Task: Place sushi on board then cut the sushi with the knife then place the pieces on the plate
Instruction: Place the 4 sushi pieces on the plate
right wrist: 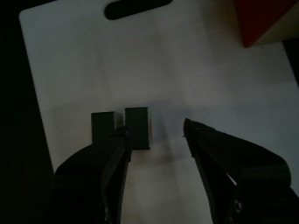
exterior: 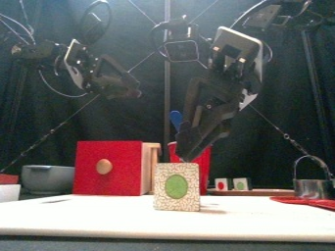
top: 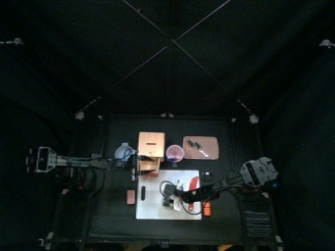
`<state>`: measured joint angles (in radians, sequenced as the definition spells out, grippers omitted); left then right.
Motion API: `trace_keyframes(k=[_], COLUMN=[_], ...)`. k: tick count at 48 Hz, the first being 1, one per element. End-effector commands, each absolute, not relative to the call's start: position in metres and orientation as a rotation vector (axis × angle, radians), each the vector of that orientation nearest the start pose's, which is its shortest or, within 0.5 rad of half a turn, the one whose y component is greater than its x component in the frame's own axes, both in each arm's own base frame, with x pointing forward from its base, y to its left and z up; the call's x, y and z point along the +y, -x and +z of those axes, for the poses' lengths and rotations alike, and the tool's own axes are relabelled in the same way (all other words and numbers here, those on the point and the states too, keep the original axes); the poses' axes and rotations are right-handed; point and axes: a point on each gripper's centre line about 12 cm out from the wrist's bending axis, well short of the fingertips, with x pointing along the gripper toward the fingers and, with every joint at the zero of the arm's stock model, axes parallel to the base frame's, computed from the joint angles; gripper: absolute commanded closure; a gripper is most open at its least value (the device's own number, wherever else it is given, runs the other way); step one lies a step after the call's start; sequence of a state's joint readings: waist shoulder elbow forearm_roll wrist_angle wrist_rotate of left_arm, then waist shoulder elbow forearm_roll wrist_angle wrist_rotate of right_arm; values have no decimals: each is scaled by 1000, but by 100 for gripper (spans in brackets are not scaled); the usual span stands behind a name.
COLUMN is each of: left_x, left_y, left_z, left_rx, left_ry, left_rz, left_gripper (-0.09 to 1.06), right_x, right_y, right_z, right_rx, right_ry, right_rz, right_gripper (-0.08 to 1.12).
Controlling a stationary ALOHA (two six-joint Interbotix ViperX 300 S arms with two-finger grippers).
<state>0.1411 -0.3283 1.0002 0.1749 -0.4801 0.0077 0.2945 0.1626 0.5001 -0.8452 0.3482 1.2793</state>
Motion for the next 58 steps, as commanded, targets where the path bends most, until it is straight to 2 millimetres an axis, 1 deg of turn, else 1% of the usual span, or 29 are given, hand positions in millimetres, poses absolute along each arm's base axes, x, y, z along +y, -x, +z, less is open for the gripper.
trace_keyframes(k=[1,7,19,27,32,37,42,44,47,54,58], left_x=[35,36,36,36,36,36,36,36,36,37,36], left_y=[-310,-310,-310,-310,-310,-310,-309,-309,-309,-308,-308], left_z=[229,229,229,229,228,228,227,227,226,226,225], left_rx=[169,171,171,171,173,173,174,176,177,179,180], left_ry=[-140,-140,-140,-140,-140,-140,-140,-139,-139,-139,-137], left_rz=[50,51,51,51,51,52,52,52,52,53,53], left_gripper=[11,11,11,11,11,11,11,11,11,11,11], right_x=[95,97,94,94,94,94,92,88,78,37,16], right_y=[-411,-410,-411,-412,-412,-412,-408,-404,-391,-351,-328], right_z=[155,151,139,138,137,137,140,143,148,155,166], right_rx=[807,816,842,846,846,846,849,852,870,921,904], right_ry=[-226,-248,-247,-258,-259,-261,-255,-246,-220,-185,-201], right_rz=[-148,-141,-156,-160,-157,-158,-173,-192,-248,-417,-473], right_gripper=[20,20,20,22,29,40,45,45,44,44,44])
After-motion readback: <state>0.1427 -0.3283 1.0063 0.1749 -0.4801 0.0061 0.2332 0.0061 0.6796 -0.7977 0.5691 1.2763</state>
